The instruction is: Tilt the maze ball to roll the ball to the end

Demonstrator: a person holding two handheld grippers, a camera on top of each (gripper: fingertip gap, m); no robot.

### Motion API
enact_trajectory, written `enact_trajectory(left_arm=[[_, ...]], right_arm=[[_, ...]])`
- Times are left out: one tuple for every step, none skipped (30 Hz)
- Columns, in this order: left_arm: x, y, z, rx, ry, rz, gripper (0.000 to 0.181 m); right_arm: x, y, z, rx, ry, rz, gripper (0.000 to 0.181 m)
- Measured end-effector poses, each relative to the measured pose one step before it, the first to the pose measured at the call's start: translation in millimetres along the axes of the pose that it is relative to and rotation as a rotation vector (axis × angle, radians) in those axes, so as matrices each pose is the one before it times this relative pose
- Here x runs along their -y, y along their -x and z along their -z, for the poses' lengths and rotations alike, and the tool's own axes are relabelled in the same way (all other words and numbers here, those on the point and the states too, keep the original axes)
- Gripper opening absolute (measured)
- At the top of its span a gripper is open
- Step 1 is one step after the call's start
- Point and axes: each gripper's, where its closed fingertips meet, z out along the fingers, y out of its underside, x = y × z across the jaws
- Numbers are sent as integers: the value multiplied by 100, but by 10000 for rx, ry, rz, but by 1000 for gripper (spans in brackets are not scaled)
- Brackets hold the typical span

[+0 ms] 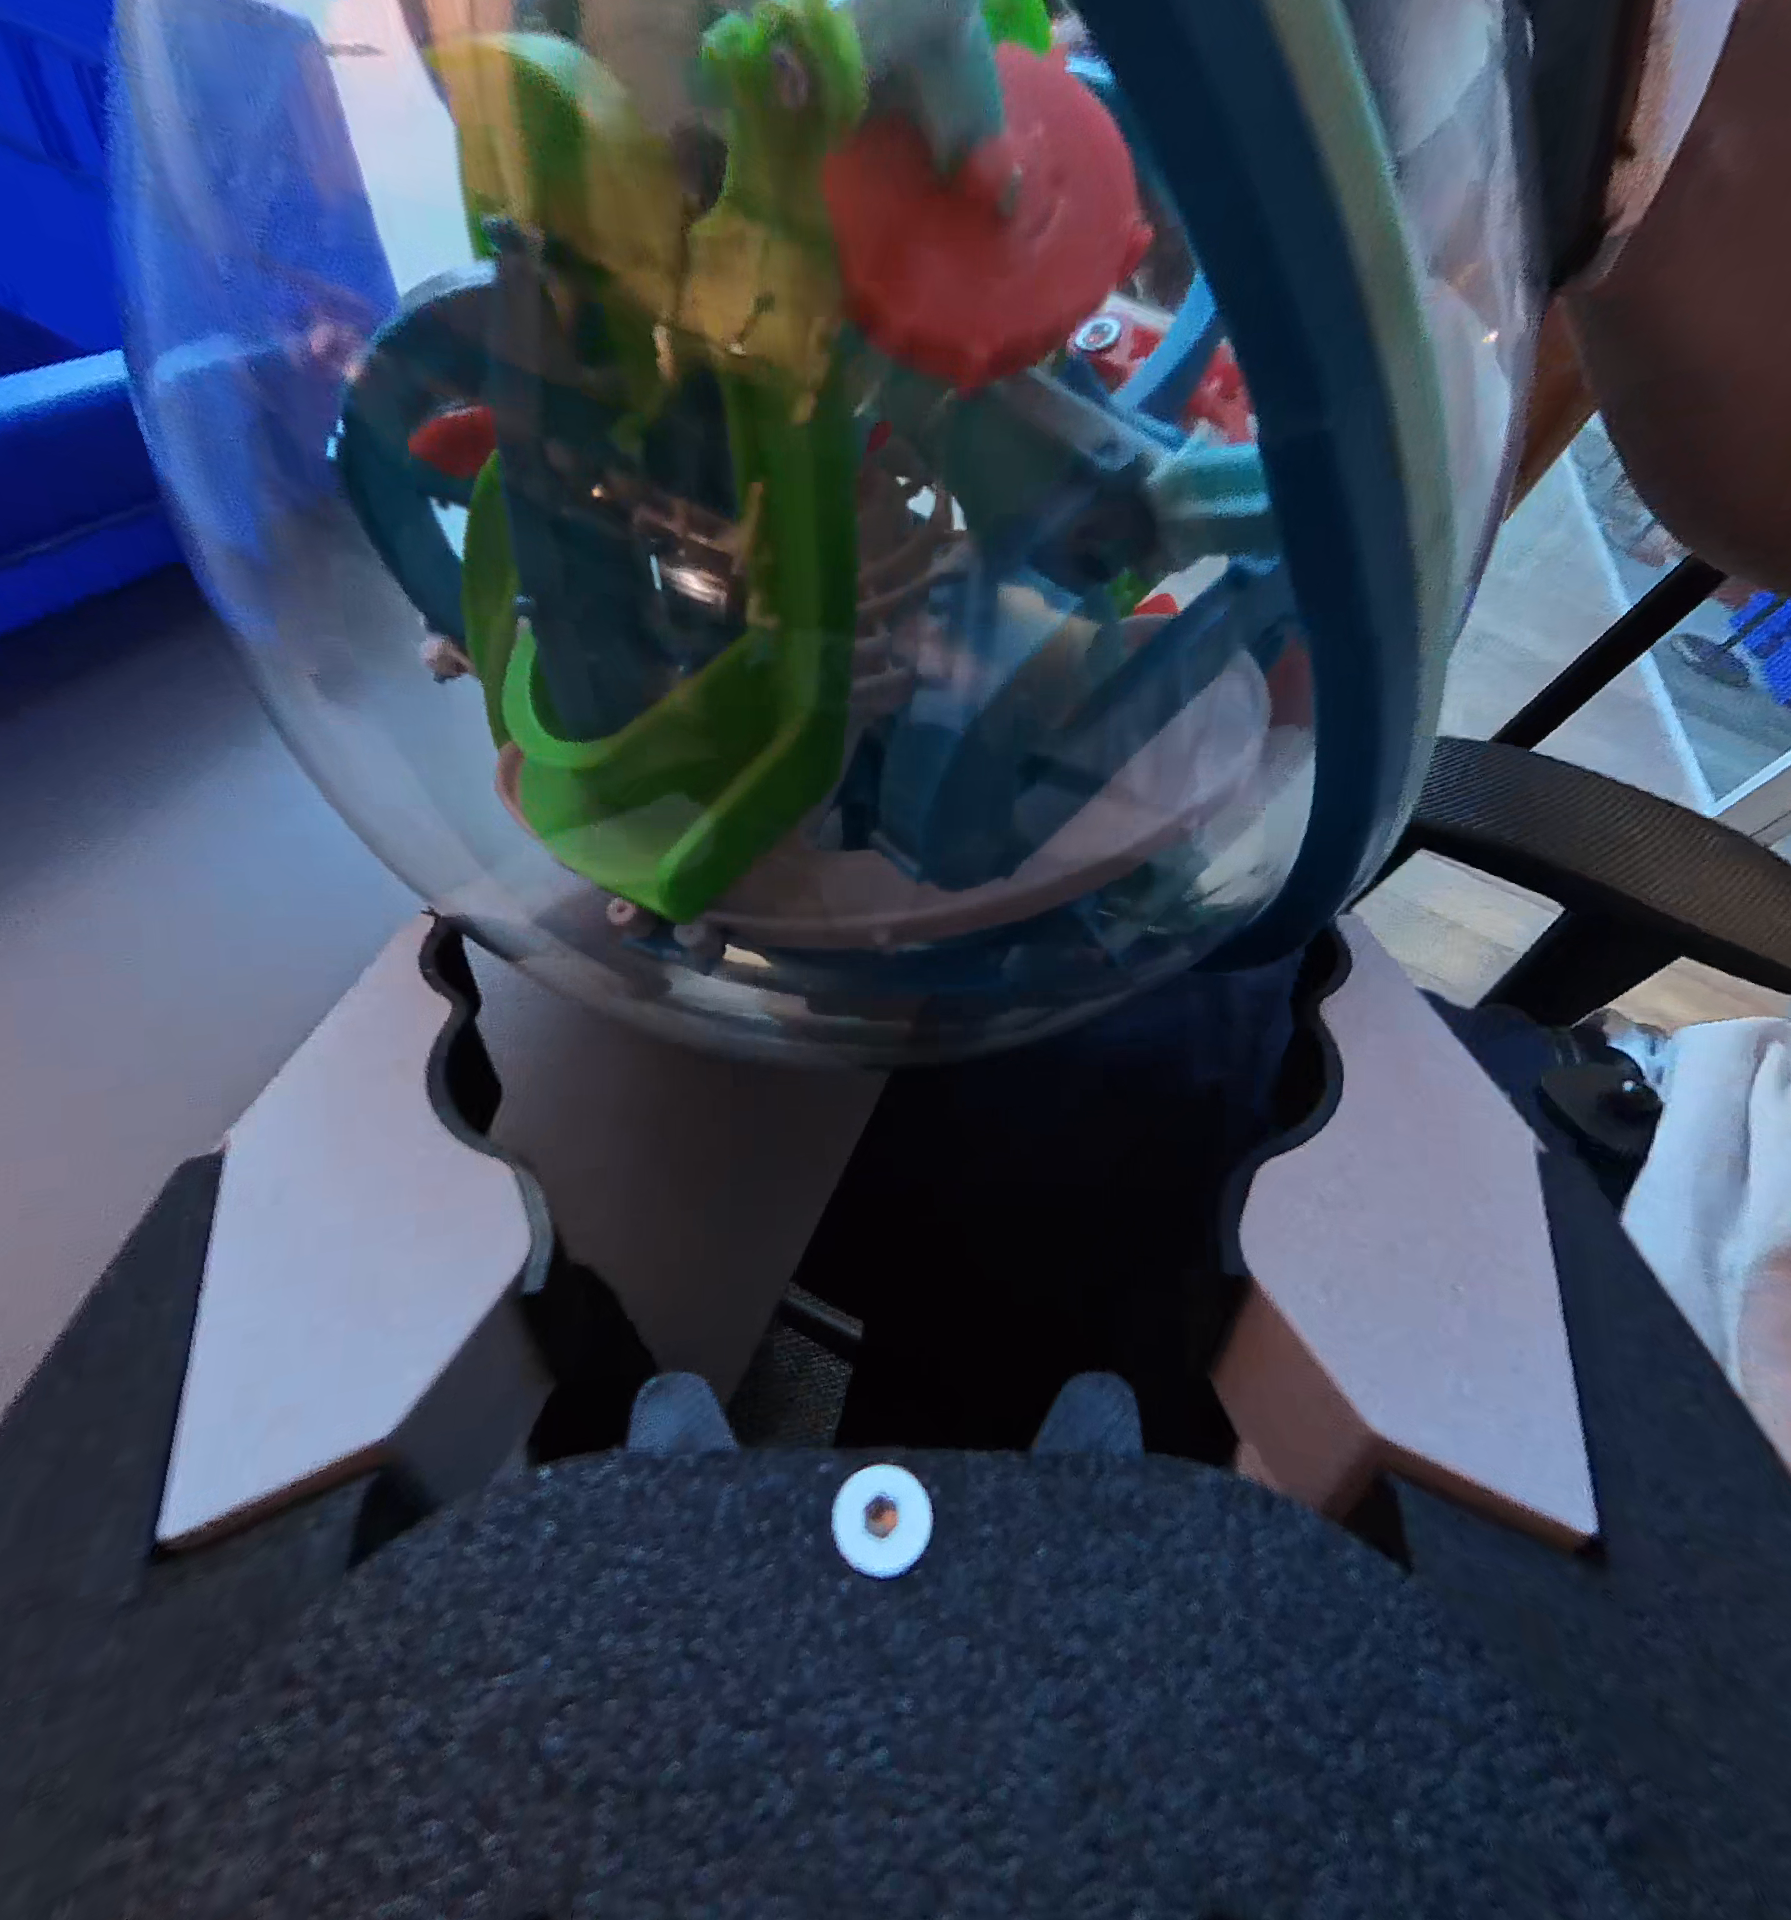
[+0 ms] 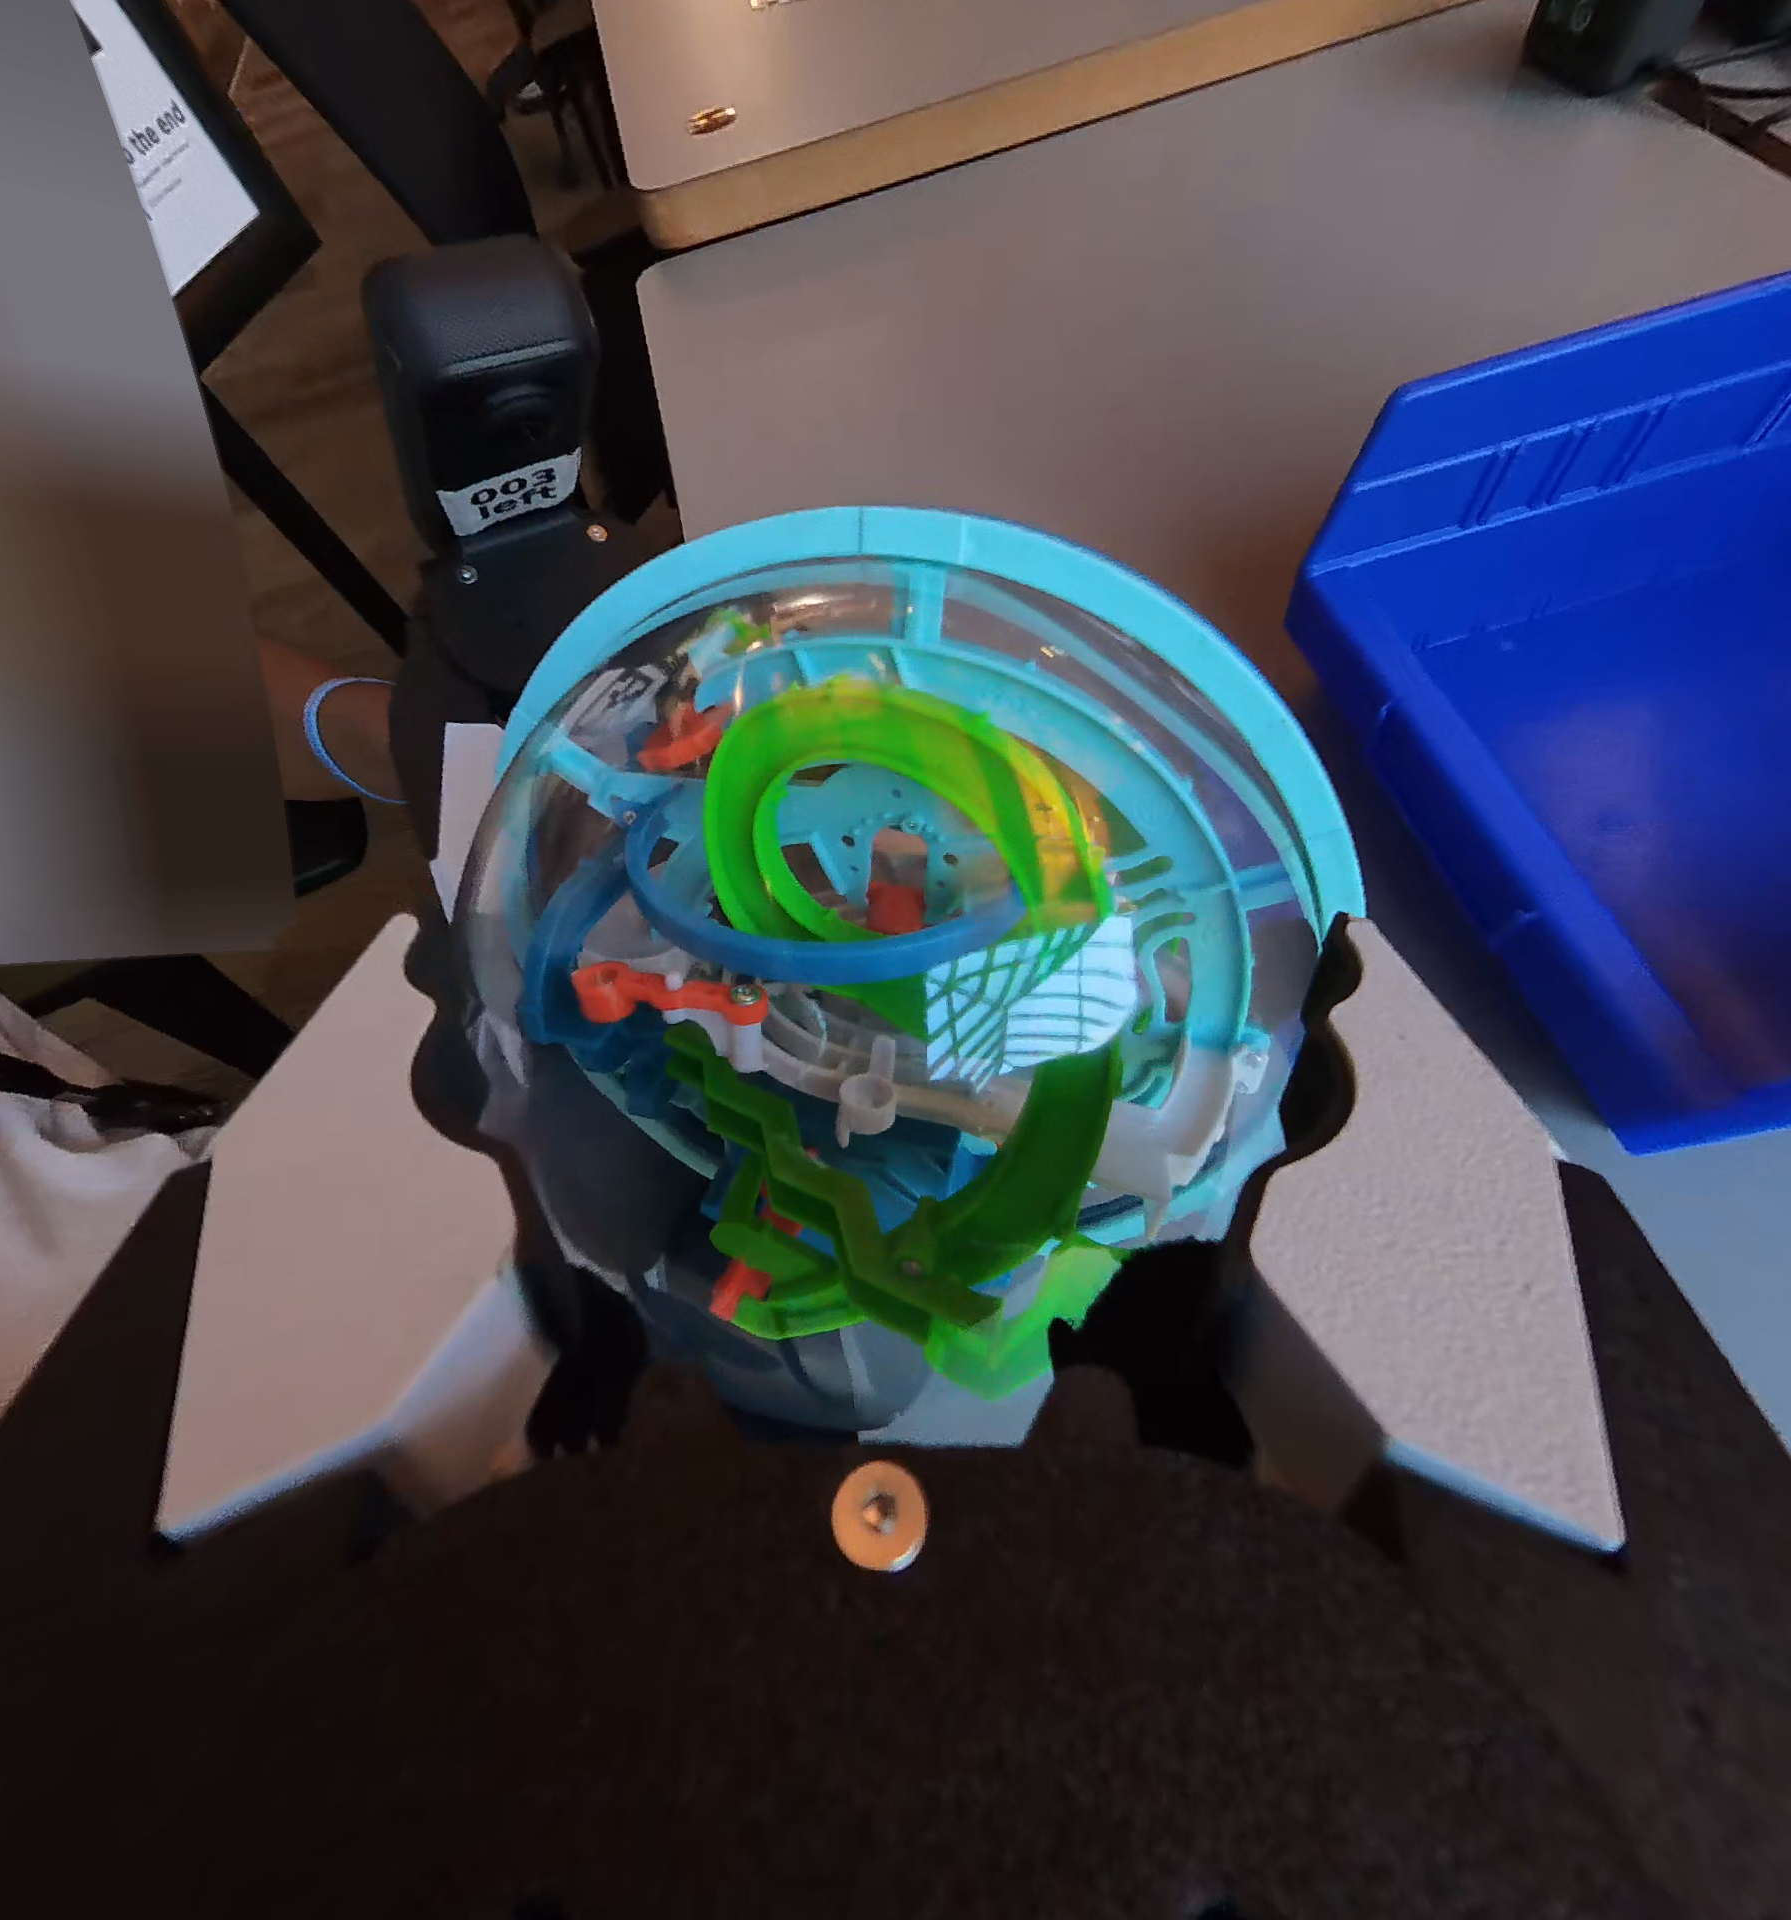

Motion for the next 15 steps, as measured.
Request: enact_trajectory(left_arm=[[-50, -34, -16, 80, 39, -133, 150], [-73, -36, -4, 84, 47, -135, 150], [-68, -33, -22, 95, 41, -143, 150], [-68, 0, -32, 105, 31, -151, 150], [-60, 11, -40, 93, 27, -133, 150], [-58, -12, -57, 66, 20, -108, 150], [-16, -2, -42, 42, -3, -77, 150], [32, -31, -14, 22, -24, -43, 150], [28, -16, -17, 22, -18, -48, 150], [9, -24, -19, 32, -3, -58, 150], [-15, -14, -13, 31, 9, -59, 150], [-58, -22, -29, 34, 12, -77, 150], [-83, -8, -42, 51, 20, -91, 149], [-91, -6, -61, 74, 43, -102, 149], [-122, 11, -82, 94, 71, -111, 149]], right_arm=[[-47, 133, 78, -28, -55, 135, 153], [-40, 141, 60, -28, -58, 122, 153], [-39, 166, 58, -39, -61, 157, 153], [-13, 138, 54, -50, -78, 189, 153], [0, 124, 44, -47, -108, 165, 154], [6, 107, 50, -47, -107, 151, 153], [-1, 67, 58, -40, -105, 83, 154], [-21, 19, 79, -18, -97, 6, 154], [-32, 21, 76, -6, -73, 23, 154], [-3, 39, 61, -4, -92, 44, 154], [32, 62, 37, -11, -114, 66, 154], [33, 95, 24, -22, -108, 118, 154], [39, 117, 14, -30, -95, 161, 154], [50, 123, 17, -20, -92, 163, 154], [30, 122, 10, -29, -73, 228, 154]])
